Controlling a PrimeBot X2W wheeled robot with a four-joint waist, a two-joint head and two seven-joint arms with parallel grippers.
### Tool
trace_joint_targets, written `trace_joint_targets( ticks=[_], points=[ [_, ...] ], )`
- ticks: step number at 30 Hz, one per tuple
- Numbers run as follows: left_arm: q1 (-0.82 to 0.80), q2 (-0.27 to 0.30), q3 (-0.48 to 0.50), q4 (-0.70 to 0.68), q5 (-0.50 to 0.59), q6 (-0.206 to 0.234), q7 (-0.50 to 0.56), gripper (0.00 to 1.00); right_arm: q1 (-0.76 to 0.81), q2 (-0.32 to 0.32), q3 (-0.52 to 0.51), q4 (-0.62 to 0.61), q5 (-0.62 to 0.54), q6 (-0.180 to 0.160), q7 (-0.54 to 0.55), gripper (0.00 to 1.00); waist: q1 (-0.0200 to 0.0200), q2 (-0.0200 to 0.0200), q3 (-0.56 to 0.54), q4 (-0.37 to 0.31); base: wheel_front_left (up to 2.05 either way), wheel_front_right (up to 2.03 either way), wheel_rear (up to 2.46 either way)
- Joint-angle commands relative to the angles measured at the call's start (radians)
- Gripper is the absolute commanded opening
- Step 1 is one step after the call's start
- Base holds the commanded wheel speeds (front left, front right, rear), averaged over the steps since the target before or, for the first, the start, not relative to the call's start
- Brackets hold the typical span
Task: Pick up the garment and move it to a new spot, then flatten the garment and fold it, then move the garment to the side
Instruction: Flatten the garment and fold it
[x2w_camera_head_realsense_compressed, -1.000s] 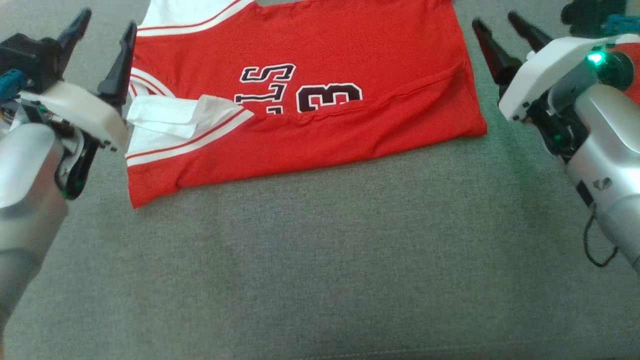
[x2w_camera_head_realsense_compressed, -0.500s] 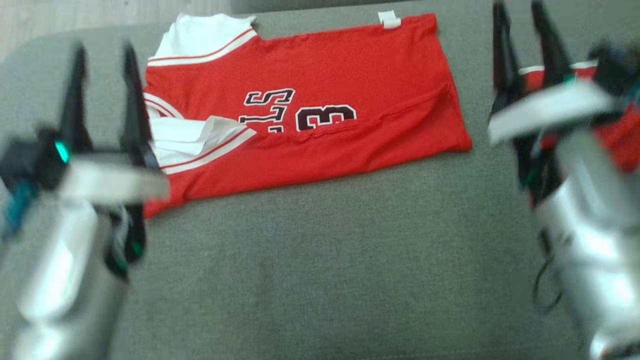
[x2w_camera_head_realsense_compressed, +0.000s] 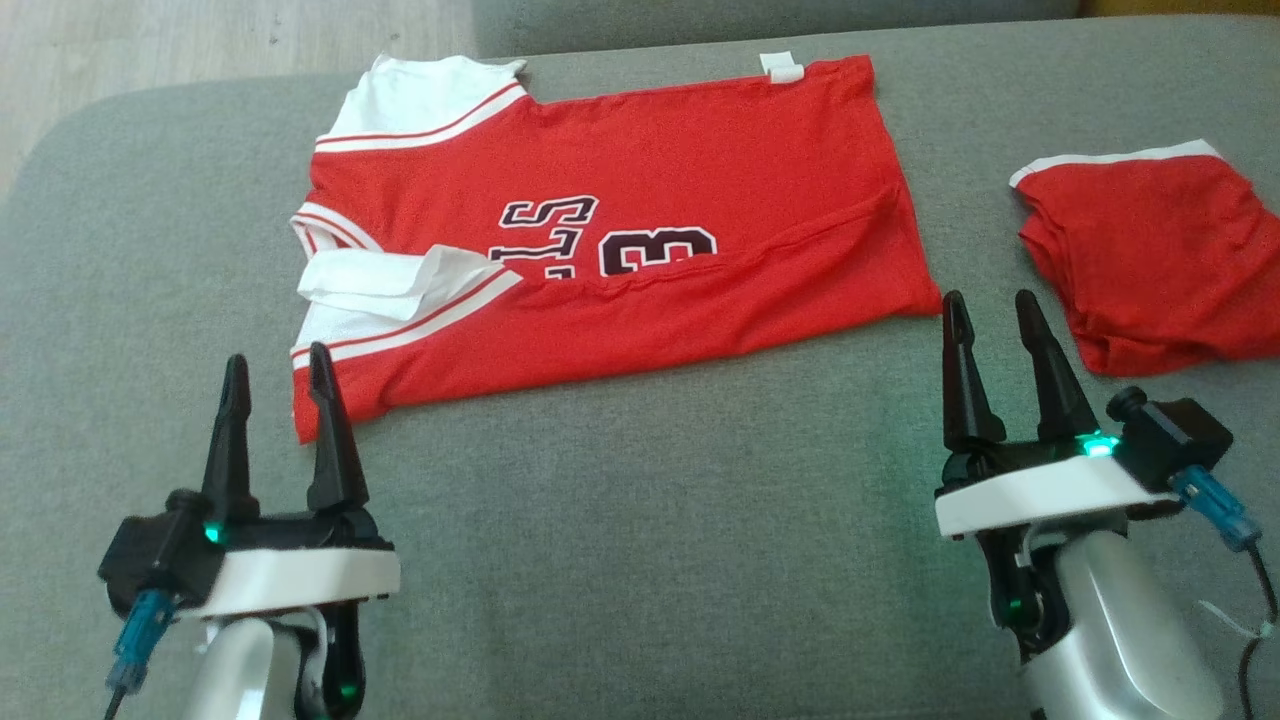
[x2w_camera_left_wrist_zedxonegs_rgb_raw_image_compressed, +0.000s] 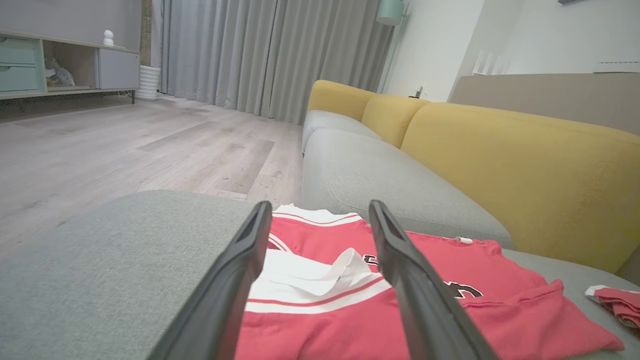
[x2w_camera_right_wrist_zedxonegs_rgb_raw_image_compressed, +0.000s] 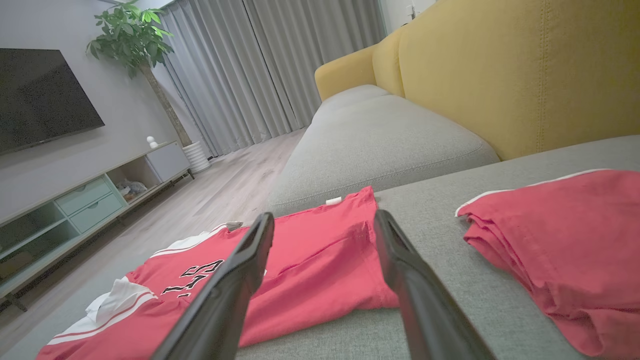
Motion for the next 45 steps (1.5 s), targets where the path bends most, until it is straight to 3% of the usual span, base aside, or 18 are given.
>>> trace_joint_targets(
  ticks=[1, 9, 21, 31, 32, 33, 34, 39, 45],
  points=[
    [-0.04, 0.002, 0.046, -0.024, 0.021, -0.013, -0.004, 1.0, -0.017, 0.004, 0.027, -0.042, 0.003, 0.007, -0.006, 1.0, 0.0002, 0.0, 0.002, -0.003, 0.0, 0.0, 0.0],
    [-0.105, 0.002, 0.045, 0.16, 0.086, -0.044, 0.014, 1.0, -0.031, 0.004, 0.052, -0.073, -0.005, 0.007, -0.006, 1.0, 0.0002, 0.0, 0.033, -0.023, 0.0, 0.0, 0.0],
    [-0.263, 0.086, 0.082, 0.471, 0.109, 0.045, 0.138, 1.0, -0.046, 0.004, 0.078, -0.09, -0.002, 0.007, -0.006, 1.0, 0.0002, 0.0, 0.103, -0.062, 0.0, 0.0, 0.0],
    [-0.286, 0.104, 0.069, 0.599, 0.096, 0.046, 0.236, 1.0, -0.049, 0.004, 0.095, -0.096, 0.015, 0.007, -0.006, 1.0, 0.0002, 0.0, 0.113, -0.086, 0.0, 0.0, 0.0],
    [-0.288, 0.106, 0.066, 0.608, 0.096, 0.044, 0.242, 0.82, -0.05, 0.004, 0.096, -0.096, 0.016, 0.007, -0.006, 1.0, 0.0002, 0.0, 0.113, -0.086, 0.0, 0.0, 0.0],
    [-0.29, 0.108, 0.064, 0.614, 0.095, 0.041, 0.244, 0.36, -0.051, 0.004, 0.097, -0.095, 0.016, 0.007, -0.006, 1.0, 0.0002, 0.0, 0.111, -0.087, 0.0, 0.0, 0.0],
    [-0.292, 0.108, 0.063, 0.618, 0.093, 0.036, 0.243, 0.0, -0.051, 0.004, 0.097, -0.094, 0.017, 0.007, -0.006, 1.0, 0.0002, 0.0, 0.11, -0.087, 0.0, 0.0, 0.0],
    [-0.298, 0.11, 0.062, 0.607, 0.087, 0.027, 0.209, 0.0, -0.049, 0.004, 0.094, -0.087, 0.015, 0.007, -0.006, 1.0, 0.0002, 0.0, 0.098, -0.084, 0.0, 0.0, 0.0],
    [-0.302, 0.094, 0.059, 0.53, 0.08, 0.003, 0.072, 0.0, -0.045, 0.004, 0.085, -0.056, -0.003, 0.007, -0.006, 1.0, 0.0002, 0.0, 0.08, -0.073, 0.0, 0.0, 0.0]
  ],
)
